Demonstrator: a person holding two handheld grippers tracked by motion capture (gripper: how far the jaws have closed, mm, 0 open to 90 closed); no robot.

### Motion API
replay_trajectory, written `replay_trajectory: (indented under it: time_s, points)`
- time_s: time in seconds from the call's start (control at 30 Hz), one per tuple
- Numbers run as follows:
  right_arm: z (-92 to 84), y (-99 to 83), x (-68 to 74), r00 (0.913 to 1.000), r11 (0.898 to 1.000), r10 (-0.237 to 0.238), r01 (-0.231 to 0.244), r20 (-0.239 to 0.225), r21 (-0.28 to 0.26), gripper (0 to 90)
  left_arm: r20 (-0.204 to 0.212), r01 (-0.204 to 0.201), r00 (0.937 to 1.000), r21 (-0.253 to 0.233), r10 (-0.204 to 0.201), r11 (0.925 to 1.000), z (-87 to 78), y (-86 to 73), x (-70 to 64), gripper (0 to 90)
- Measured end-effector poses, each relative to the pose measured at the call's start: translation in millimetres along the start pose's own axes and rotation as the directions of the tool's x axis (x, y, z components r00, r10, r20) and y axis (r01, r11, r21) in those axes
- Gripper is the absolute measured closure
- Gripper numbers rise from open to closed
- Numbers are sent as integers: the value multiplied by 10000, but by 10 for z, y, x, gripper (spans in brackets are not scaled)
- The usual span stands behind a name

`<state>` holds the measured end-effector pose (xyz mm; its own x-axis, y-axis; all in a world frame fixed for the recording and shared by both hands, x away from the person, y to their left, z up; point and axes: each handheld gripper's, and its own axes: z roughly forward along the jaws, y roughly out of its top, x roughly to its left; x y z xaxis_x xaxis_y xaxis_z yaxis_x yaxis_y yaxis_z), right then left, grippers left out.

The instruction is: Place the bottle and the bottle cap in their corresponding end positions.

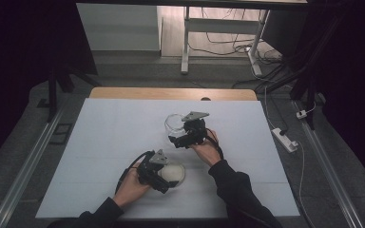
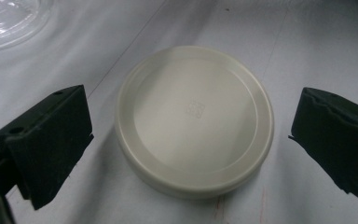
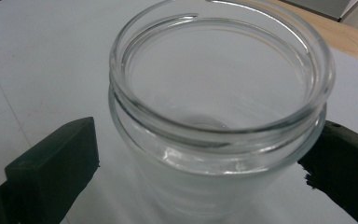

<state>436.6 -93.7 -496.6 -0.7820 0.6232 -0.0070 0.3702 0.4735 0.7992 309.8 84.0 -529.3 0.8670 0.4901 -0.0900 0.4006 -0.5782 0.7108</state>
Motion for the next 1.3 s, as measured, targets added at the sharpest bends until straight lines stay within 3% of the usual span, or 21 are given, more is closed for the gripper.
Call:
replay_trajectory:
  time_s: [0.4,0.63,1.0,1.3]
  points:
    - [-100,-58,54,9999,9997,-132,132,1,209,0,73,189,9998,-123,-188,9997,-183,-70,32,0]
    - [-182,-65,92,9998,9998,-171,172,-74,121,0,344,286,9990,-23,-285,9996,-289,-127,45,0]
    - [-345,-119,195,9989,9993,-340,344,-310,123,0,742,788,9943,-214,-770,9967,-449,-212,102,0]
    - [-476,-200,266,9979,9993,-355,363,-535,132,0,805,1023,9917,-223,-1002,9945,-556,-299,123,0]
